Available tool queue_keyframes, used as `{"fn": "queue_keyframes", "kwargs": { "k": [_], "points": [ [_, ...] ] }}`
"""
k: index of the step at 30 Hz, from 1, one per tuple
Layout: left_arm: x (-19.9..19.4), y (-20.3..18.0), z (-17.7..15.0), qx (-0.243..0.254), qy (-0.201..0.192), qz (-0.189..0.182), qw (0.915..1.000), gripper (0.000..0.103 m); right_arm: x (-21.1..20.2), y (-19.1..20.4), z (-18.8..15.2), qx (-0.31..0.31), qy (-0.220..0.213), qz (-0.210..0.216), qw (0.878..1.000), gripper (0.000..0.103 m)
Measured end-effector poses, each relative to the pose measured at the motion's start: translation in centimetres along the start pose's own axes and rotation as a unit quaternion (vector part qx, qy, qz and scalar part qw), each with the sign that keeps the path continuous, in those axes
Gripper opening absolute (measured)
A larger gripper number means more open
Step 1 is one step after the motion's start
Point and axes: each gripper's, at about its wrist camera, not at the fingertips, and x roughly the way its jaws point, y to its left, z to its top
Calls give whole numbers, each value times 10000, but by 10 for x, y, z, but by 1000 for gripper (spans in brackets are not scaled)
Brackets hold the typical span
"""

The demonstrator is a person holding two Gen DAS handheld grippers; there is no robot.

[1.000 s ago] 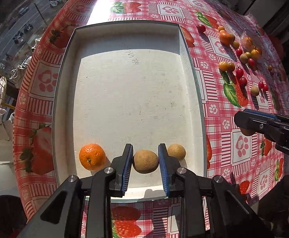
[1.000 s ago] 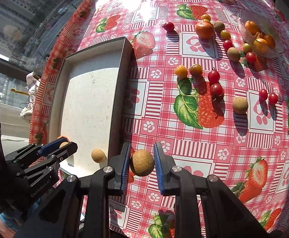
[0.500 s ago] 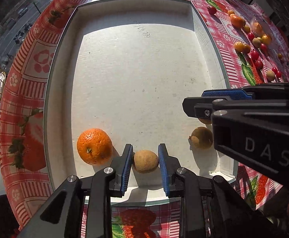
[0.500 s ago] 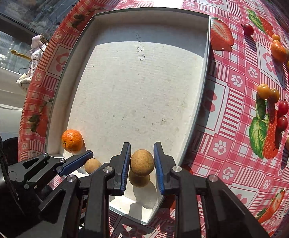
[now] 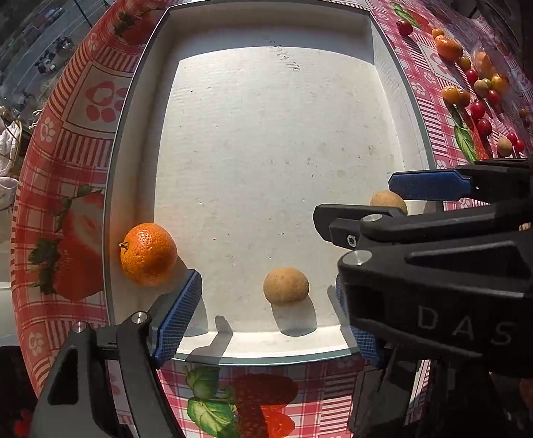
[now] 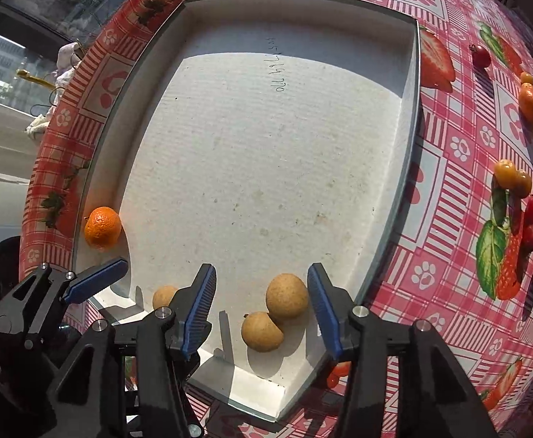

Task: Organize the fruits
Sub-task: 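Carry both tan fruits into the white tray and open both grippers, then move both open grippers back over the fruits on the cloth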

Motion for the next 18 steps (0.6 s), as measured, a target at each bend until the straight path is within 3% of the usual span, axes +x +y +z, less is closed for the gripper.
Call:
{"fn": "queue_keyframes", "kwargs": {
  "k": [3, 5, 11, 18],
  "points": [
    [-9, 6, 0, -8, -43, -10, 10000, 77, -2, 6, 3, 10, -39, 113, 9999, 78],
    [-15, 8, -1, -10, -60, 28, 10000, 77, -10, 8, -1, 69, -115, 218, 9997, 82],
    [-33, 8, 5, 79, -120, 95, 9999, 77, -39, 5, 0, 234, -387, 397, 9982, 85],
    [-45, -23, 33, 433, -232, 64, 9988, 77, -67, -44, -12, 772, -616, 283, 9947, 86]
  ]
}}
